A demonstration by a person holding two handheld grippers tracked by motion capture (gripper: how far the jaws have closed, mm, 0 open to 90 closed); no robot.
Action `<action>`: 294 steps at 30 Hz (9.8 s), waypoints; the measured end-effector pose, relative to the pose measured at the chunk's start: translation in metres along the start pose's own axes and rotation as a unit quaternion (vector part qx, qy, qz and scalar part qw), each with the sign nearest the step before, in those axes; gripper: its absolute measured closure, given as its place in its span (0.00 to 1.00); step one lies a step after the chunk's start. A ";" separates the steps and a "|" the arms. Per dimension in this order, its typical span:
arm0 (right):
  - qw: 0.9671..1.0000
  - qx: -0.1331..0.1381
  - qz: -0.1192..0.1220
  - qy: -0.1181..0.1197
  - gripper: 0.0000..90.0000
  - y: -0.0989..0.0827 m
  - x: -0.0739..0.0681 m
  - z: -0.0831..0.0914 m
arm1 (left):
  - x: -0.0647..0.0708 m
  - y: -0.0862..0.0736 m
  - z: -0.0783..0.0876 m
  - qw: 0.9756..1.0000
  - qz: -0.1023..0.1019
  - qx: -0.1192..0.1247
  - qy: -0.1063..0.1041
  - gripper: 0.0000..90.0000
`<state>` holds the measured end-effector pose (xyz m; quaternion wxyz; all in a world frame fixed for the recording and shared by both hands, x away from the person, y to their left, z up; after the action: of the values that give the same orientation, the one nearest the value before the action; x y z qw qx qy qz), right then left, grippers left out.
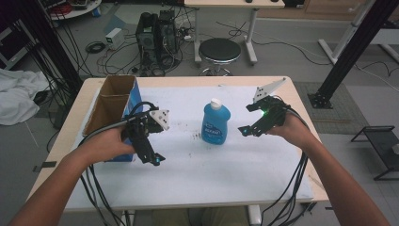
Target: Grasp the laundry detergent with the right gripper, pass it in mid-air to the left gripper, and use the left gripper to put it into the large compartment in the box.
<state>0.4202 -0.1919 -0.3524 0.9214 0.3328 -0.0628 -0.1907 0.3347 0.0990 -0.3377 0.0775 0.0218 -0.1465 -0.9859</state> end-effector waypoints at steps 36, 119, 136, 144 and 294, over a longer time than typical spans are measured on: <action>0.997 0.058 -0.017 0.041 0.04 -0.002 0.012 -0.059 | -0.011 -0.005 -0.002 1.000 -0.004 -0.013 0.003 0.06; 0.988 0.150 -0.011 0.044 0.44 0.010 0.003 -0.115 | -0.016 -0.015 -0.006 1.000 0.007 -0.019 -0.002 0.06; 0.986 0.162 0.008 0.048 0.48 0.016 -0.003 -0.103 | -0.018 -0.014 -0.002 1.000 0.008 -0.015 0.003 0.06; 0.987 0.154 0.016 0.046 0.48 0.015 -0.007 -0.082 | -0.017 -0.004 0.004 1.000 0.001 -0.007 0.006 0.06; 0.972 0.109 0.145 0.147 0.48 0.049 -0.102 -0.057 | 0.004 0.130 0.008 0.992 -0.114 -0.060 -0.011 0.41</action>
<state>0.3555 -0.0840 -0.3638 0.8964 0.4432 0.0054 0.0039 0.3494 -0.0225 -0.2916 -0.0354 0.0226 -0.0844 -0.9955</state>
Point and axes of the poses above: each handheld gripper's, and its own axes: z roughly backward along the jaws, y roughly out of its top, x roughly to its right, the point moved 7 cm from there along -z, roughly forward along the jaws, and after that the axes turned 5 degrees about -x, right-handed, at the moved point
